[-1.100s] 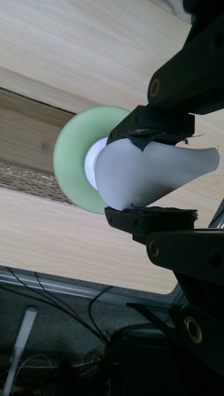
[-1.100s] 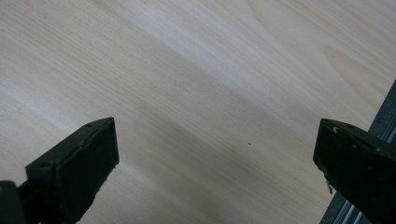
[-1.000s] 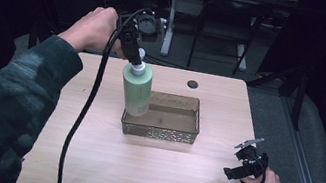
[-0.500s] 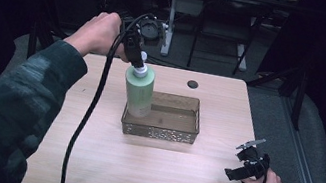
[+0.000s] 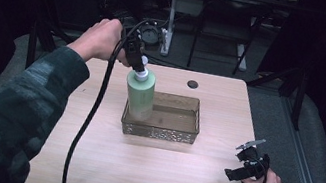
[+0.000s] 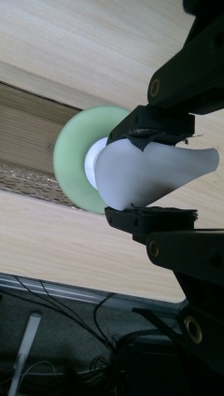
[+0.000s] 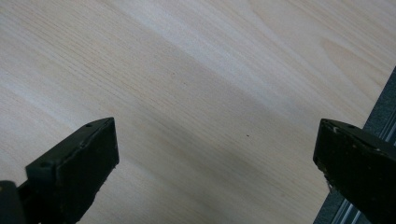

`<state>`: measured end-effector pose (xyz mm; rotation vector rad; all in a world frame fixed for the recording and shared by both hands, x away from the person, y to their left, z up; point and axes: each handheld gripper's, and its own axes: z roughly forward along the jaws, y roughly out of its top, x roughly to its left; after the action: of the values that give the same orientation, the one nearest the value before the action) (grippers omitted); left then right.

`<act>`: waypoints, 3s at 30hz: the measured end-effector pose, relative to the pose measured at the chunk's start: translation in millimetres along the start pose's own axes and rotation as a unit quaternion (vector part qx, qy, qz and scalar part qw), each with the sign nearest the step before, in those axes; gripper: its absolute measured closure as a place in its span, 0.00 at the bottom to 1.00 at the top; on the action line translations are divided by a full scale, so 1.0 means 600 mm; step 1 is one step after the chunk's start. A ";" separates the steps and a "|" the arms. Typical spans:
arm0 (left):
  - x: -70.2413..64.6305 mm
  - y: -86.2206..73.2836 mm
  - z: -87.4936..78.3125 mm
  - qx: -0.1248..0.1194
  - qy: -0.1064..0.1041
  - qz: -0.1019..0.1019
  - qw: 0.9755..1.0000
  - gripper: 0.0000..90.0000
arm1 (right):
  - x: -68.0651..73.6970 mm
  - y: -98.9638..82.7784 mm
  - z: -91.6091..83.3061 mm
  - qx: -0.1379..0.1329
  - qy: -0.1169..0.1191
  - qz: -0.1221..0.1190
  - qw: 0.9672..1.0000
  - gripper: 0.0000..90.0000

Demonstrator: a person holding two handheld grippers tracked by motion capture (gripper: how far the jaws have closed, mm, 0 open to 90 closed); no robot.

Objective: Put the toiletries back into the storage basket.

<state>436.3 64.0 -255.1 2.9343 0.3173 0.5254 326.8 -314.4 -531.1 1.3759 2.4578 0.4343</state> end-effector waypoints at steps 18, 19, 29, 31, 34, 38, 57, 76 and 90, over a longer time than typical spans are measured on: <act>-0.008 -0.015 0.037 -0.002 -0.017 -0.002 1.000 0.70 | 0.000 0.000 0.000 0.000 0.000 -0.001 1.000 0.00; -0.009 -0.016 0.040 -0.005 -0.015 -0.005 1.000 0.70 | 0.000 0.000 0.000 0.000 0.001 -0.001 1.000 0.00; -0.011 -0.024 0.059 0.002 -0.026 -0.007 1.000 0.70 | 0.000 0.000 0.000 0.001 0.001 -0.001 1.000 0.00; -0.010 -0.024 0.061 0.002 -0.027 -0.007 1.000 0.70 | 0.000 0.000 0.000 0.002 0.001 -0.001 1.000 0.00; -0.010 -0.025 0.064 0.006 -0.029 -0.006 1.000 0.70 | 0.000 0.000 0.000 0.001 0.001 -0.001 1.000 0.00; -0.012 -0.028 0.069 0.005 -0.030 -0.008 1.000 0.70 | 0.001 0.000 0.000 0.001 0.001 -0.001 1.000 0.00; -0.014 -0.031 0.080 0.015 -0.035 -0.008 0.999 0.70 | 0.001 0.000 0.000 0.003 0.002 -0.002 1.000 0.00; -0.013 -0.034 0.100 0.023 -0.045 -0.012 0.999 0.70 | 0.000 -0.001 0.000 0.004 0.002 -0.003 1.000 0.00; 0.001 -0.045 0.110 -0.002 -0.057 -0.064 0.996 0.68 | 0.001 -0.001 0.001 0.005 0.002 -0.001 1.000 0.00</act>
<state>455.4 83.8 -320.7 2.9003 0.4855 0.3406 326.0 -314.0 -531.9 1.3778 2.4673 0.4240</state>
